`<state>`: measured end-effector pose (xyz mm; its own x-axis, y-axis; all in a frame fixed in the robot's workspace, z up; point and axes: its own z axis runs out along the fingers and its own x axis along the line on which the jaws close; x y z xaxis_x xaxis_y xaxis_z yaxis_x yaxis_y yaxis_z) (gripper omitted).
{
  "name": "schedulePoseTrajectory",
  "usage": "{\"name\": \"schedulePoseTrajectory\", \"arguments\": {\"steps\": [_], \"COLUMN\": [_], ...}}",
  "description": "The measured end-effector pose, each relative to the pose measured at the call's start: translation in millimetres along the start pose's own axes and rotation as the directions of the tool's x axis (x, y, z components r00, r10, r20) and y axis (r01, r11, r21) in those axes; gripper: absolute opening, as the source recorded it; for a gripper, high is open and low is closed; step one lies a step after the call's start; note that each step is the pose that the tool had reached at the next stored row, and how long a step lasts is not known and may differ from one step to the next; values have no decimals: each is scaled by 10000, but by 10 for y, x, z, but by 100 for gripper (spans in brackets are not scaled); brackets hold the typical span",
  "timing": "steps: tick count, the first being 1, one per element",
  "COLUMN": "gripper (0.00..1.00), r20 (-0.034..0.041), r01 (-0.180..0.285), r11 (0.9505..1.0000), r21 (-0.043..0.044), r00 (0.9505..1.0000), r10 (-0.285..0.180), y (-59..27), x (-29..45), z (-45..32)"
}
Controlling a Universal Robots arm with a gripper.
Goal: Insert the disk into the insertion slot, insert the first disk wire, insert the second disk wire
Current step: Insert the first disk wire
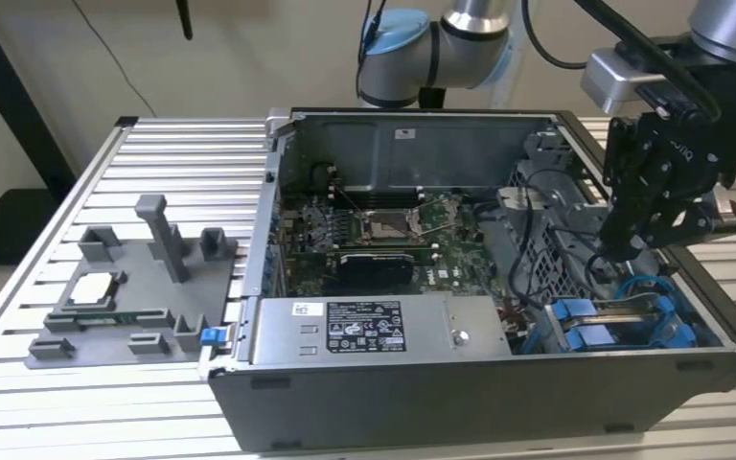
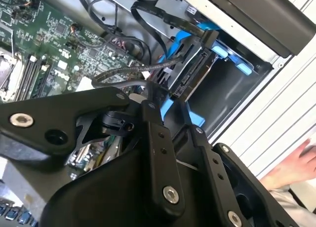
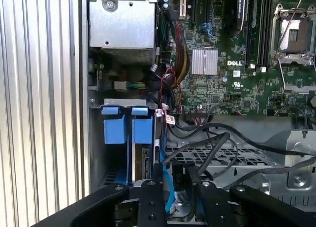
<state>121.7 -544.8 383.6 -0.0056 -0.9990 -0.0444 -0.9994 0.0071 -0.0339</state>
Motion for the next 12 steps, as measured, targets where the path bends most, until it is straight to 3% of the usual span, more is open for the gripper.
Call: {"name": "schedulePoseTrajectory", "arguments": {"steps": [12], "gripper": [100], "r20": [77], "r01": [15], "r11": [10000], "r21": [7], "r00": [10000], "r10": [-15], "y": [28], "x": [2], "z": [1]}}
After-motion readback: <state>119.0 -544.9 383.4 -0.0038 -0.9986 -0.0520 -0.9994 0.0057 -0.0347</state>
